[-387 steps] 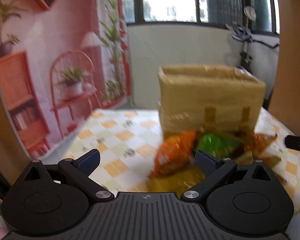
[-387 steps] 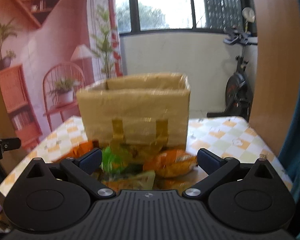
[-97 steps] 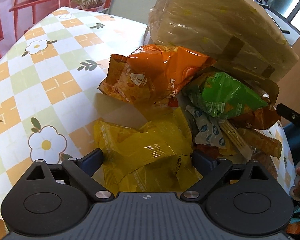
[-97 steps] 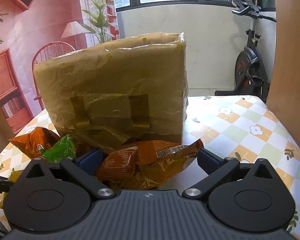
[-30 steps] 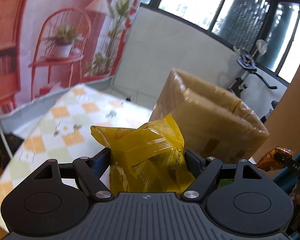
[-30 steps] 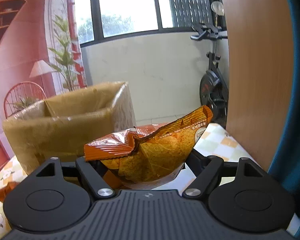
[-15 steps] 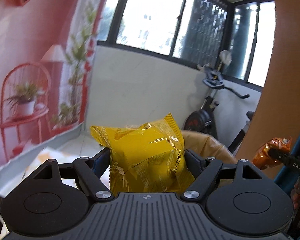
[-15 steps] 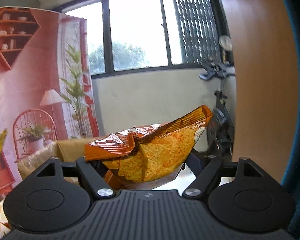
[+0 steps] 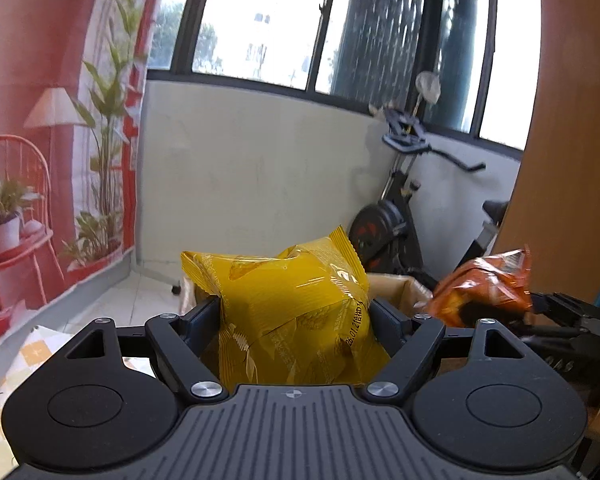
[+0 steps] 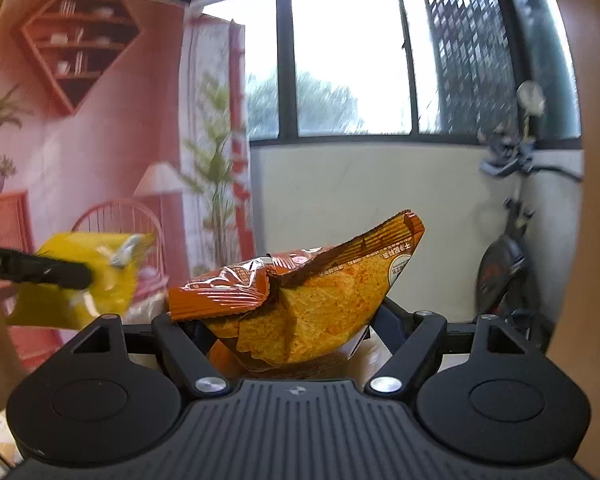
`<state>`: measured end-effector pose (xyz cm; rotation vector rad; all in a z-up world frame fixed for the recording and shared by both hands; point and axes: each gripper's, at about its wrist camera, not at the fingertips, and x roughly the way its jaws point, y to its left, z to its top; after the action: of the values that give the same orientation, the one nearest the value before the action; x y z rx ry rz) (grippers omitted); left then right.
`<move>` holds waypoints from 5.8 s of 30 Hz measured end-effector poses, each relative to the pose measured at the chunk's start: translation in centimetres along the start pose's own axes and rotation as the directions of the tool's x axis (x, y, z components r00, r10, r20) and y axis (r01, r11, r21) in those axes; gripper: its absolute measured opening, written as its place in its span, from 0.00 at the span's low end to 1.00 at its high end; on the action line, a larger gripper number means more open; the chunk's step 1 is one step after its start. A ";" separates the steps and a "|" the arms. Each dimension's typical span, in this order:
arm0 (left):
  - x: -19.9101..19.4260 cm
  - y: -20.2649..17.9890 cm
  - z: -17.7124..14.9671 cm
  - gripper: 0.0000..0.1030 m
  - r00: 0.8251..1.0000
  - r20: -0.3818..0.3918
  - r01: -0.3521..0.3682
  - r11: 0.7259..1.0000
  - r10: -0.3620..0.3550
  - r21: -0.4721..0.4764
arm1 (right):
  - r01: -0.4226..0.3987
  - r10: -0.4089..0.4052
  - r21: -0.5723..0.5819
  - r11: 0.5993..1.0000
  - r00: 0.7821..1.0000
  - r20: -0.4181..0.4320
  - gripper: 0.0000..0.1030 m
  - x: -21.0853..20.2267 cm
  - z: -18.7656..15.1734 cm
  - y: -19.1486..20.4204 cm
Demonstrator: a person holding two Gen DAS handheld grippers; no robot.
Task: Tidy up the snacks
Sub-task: 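Carry both bags over the box and open both tools to drop them, then withdraw both open tools from the box back toward the snack pile, then reach the right tool to the green bag while the left tool reaches the orange chip bag, then close the right tool on the green bag while the left tool closes on the orange chip bag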
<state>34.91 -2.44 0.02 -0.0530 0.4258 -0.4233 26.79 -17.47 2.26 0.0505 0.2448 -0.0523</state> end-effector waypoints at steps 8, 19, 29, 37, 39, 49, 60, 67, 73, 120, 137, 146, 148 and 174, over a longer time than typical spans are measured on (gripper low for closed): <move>3.2 0.8 -0.7 0.82 0.997 -0.078 0.020 0.999 -0.017 0.037 | -0.014 0.010 -0.030 0.999 0.992 -0.124 0.77 5.3 -2.3 1.7; 4.8 1.2 -0.9 0.91 0.983 -0.180 -0.017 0.996 0.033 0.087 | 0.014 -0.016 -0.012 1.000 0.970 -0.241 0.84 6.4 -4.6 1.1; 4.9 1.6 -0.2 0.93 0.973 -0.221 -0.042 0.994 0.063 0.100 | 0.016 -0.012 0.017 1.000 0.974 -0.225 0.86 4.5 -5.0 0.9; 4.3 0.8 0.2 0.94 0.973 -0.206 -0.069 0.984 0.102 0.163 | 0.021 -0.008 0.061 0.998 0.978 -0.209 0.86 3.0 -4.8 0.9; 4.2 0.7 0.3 0.94 0.973 -0.208 -0.069 0.984 0.103 0.165 | 0.018 -0.004 0.068 0.998 0.981 -0.196 0.86 2.6 -4.6 0.9; 6.3 1.4 1.1 0.95 0.951 -0.300 -0.049 0.996 0.071 0.078 | 0.009 0.009 0.104 0.994 0.985 -0.172 0.86 1.0 -4.4 1.3; 1.2 1.5 1.2 0.94 0.980 -0.126 -0.130 0.972 0.156 0.194 | 0.014 0.006 0.121 0.993 0.987 -0.163 0.86 -0.4 -4.9 1.2; -4.1 4.0 0.6 0.94 0.984 -0.070 -0.147 0.965 0.166 0.215 | -0.004 0.023 0.123 0.992 0.988 -0.151 0.86 -2.4 -6.0 2.5; -7.3 6.3 -1.7 0.94 0.973 -0.099 -0.190 0.968 0.208 0.167 | -0.038 0.062 0.149 0.988 0.985 -0.162 0.86 -4.5 -8.5 3.4; -7.6 8.9 -16.1 0.90 0.940 -0.317 -0.135 0.991 0.129 0.003 | 0.047 0.256 0.579 0.814 0.866 -0.430 0.83 2.6 -17.6 3.1; -5.6 6.9 -18.3 0.90 0.924 -0.337 -0.137 0.980 0.179 0.145 | 0.042 0.200 0.553 0.832 0.907 -0.371 0.65 -0.9 -18.0 1.5; -4.5 7.6 -18.3 0.73 0.927 -0.350 -0.113 0.990 0.135 0.082 | 0.029 0.198 0.538 0.842 0.912 -0.359 0.65 -0.8 -18.0 2.3; -4.6 7.4 -18.5 0.69 0.928 -0.347 -0.108 0.990 0.134 0.094 | 0.028 0.196 0.539 0.842 0.915 -0.354 0.65 -1.1 -18.0 2.1; -10.8 7.0 -17.1 0.64 0.967 -0.219 -0.168 0.969 0.127 -0.179 | -0.036 0.253 0.559 0.828 0.915 -0.315 0.64 -4.0 -18.3 1.6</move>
<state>21.69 9.06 -12.26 -0.1694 0.6720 -0.2381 18.59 -14.64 -14.39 0.6589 0.6105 0.0465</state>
